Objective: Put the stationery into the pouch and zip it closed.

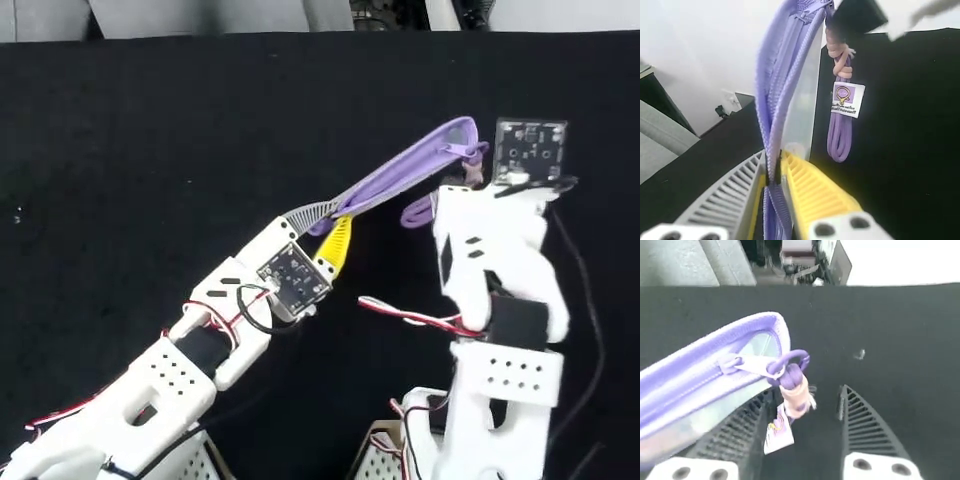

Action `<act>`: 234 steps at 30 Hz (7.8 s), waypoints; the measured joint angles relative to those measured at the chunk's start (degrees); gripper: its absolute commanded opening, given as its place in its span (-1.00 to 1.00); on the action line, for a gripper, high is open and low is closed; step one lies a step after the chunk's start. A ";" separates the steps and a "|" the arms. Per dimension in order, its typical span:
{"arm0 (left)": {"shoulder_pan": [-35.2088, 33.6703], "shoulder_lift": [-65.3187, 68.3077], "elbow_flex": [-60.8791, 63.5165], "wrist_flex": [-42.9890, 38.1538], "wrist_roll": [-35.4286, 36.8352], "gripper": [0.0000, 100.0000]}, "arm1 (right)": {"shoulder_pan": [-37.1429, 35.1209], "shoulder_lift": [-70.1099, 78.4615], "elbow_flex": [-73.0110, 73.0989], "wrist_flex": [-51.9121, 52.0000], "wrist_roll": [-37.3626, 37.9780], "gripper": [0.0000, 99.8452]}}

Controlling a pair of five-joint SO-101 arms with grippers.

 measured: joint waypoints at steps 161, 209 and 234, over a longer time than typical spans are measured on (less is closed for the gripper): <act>-9.14 0.18 -5.54 26.81 0.79 -0.69 | -10.11 24.00 -39.47 51.52 15.74 -0.27; -55.65 -48.88 7.30 56.26 15.65 -0.94 | 35.52 -20.31 19.52 10.55 20.04 -0.98; -63.74 -51.78 19.43 81.67 18.29 -0.94 | 50.11 -45.27 49.41 24.62 14.15 -0.98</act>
